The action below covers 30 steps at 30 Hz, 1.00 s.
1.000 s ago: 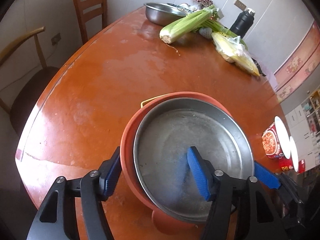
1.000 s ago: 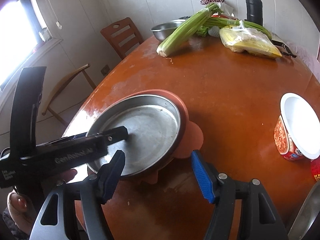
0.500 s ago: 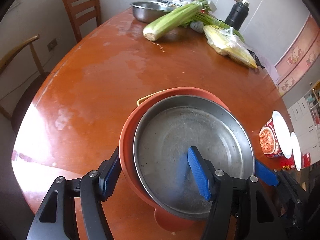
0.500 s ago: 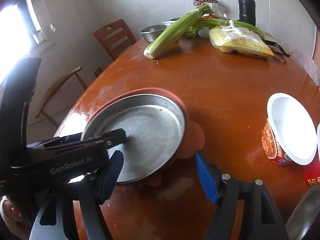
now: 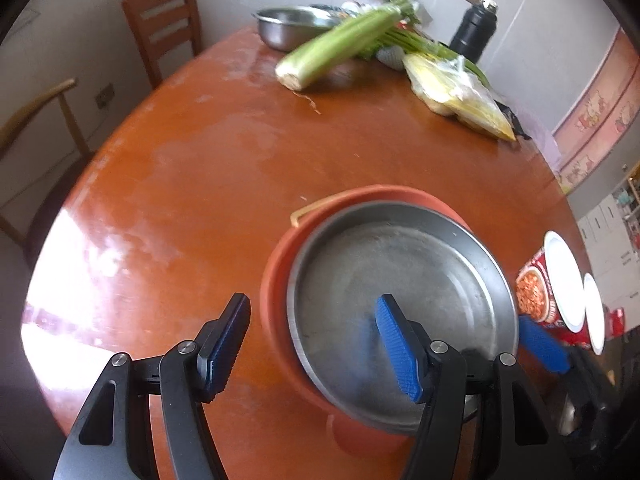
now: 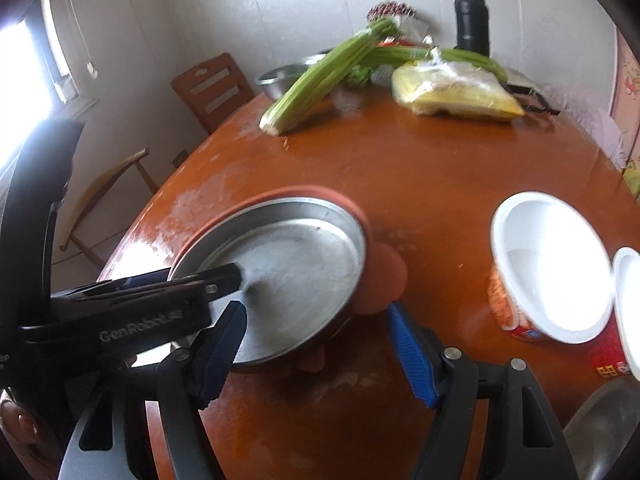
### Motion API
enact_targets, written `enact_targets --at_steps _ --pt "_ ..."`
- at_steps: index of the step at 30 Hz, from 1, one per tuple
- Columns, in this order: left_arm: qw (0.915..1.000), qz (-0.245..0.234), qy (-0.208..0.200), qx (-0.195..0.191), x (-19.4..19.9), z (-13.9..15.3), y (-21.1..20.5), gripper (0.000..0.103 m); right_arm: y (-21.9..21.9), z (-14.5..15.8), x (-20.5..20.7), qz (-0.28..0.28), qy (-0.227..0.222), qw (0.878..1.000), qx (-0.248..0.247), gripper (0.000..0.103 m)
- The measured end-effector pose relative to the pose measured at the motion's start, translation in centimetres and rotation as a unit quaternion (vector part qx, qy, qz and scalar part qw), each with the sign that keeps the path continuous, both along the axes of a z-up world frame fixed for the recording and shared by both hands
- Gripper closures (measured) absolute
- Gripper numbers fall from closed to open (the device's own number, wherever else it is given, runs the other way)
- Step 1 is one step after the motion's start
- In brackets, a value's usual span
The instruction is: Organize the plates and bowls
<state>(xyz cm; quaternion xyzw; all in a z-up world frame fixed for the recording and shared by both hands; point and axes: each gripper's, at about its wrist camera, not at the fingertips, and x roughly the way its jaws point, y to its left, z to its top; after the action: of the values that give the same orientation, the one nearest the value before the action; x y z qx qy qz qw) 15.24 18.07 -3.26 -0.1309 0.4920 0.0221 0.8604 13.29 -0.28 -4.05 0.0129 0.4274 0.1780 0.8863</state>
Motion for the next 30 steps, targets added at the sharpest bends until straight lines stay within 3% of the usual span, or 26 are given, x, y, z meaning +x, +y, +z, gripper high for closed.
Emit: enact_targets --at_steps 11,21,30 --pt "0.9985 0.012 -0.052 0.011 -2.6 5.0 -0.3 0.036 -4.1 3.6 -2.1 -0.018 -0.042 0.998 0.038 0.031" --pt "0.9917 -0.066 -0.11 -0.008 -6.1 10.1 -7.3 0.036 -12.1 9.1 -7.7 -0.059 -0.126 0.99 0.018 0.029" --pt "0.9805 -0.154 -0.119 -0.024 -7.9 10.8 -15.1 0.036 -19.6 9.8 -11.0 -0.11 -0.129 0.986 0.001 0.029"
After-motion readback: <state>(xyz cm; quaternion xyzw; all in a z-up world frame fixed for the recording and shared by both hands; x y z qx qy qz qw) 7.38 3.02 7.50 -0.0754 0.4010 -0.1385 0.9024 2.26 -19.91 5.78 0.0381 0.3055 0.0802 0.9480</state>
